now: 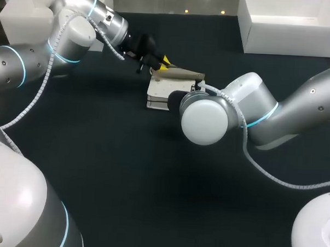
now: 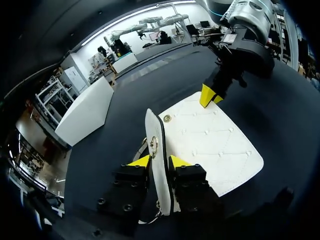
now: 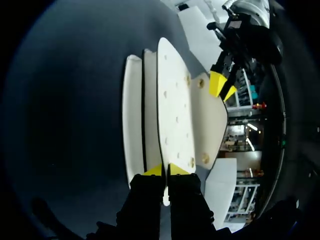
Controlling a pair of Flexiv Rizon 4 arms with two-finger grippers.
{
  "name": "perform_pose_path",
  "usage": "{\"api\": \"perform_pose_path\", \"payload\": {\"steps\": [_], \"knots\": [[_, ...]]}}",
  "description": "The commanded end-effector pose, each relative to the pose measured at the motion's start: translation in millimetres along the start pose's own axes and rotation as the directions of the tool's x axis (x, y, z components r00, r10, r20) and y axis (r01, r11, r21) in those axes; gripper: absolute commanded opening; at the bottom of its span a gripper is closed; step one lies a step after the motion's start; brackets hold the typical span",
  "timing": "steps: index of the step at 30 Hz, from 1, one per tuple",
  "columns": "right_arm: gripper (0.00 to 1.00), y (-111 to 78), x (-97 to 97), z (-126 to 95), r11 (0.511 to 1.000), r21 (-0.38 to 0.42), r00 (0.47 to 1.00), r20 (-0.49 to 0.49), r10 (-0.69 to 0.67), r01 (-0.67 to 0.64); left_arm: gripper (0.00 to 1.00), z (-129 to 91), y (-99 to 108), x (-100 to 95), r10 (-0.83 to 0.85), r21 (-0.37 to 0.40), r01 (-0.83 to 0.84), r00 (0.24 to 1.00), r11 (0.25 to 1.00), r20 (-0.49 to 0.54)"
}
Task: Pick up the bag, open it, inspect its contents, close it, and place it on the opposite side
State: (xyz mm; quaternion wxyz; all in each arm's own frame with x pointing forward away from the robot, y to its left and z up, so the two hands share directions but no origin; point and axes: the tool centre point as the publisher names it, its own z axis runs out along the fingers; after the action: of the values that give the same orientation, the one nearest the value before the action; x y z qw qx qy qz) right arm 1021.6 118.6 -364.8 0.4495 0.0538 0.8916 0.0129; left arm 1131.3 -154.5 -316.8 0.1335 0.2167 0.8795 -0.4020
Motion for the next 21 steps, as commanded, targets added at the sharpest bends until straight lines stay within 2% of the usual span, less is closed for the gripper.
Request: {"api": "perform_pose_path", "payload": {"steps": [1,2,8,13,19,21], "knots": [[0.00,-0.8,1.5,0,1.000,-0.002,1.000,0.005,0.001,-0.001,0.81,3,-6,15.6,0.013,-0.025,-0.012,0.998,1.000,0.066],[0.00,-0.8,1.5,0,1.000,-0.002,1.000,0.005,0.001,-0.001,0.84,4,-6,16.7,0.011,-0.031,-0.009,0.997,0.999,0.073],[0.00,-0.8,1.5,0,1.000,-0.002,1.000,0.005,0.001,-0.001,0.81,12,-3,10.0,-0.028,-0.061,0.035,0.995,0.998,0.100],[0.00,-0.8,1.5,0,1.000,-0.002,1.000,0.005,0.001,-0.001,0.65,23,3,0.6,-0.055,-0.105,0.066,0.993,0.992,0.100],[0.00,-0.8,1.5,0,1.000,-0.002,1.000,0.005,0.001,-0.001,0.60,31,9,-7.7,-0.076,-0.139,0.088,0.993,0.986,0.093],[0.00,-0.8,1.5,0,1.000,-0.002,1.000,0.005,0.001,-0.001,0.55,32,13,-10.2,-0.090,-0.146,0.102,0.992,0.984,0.092]]}}
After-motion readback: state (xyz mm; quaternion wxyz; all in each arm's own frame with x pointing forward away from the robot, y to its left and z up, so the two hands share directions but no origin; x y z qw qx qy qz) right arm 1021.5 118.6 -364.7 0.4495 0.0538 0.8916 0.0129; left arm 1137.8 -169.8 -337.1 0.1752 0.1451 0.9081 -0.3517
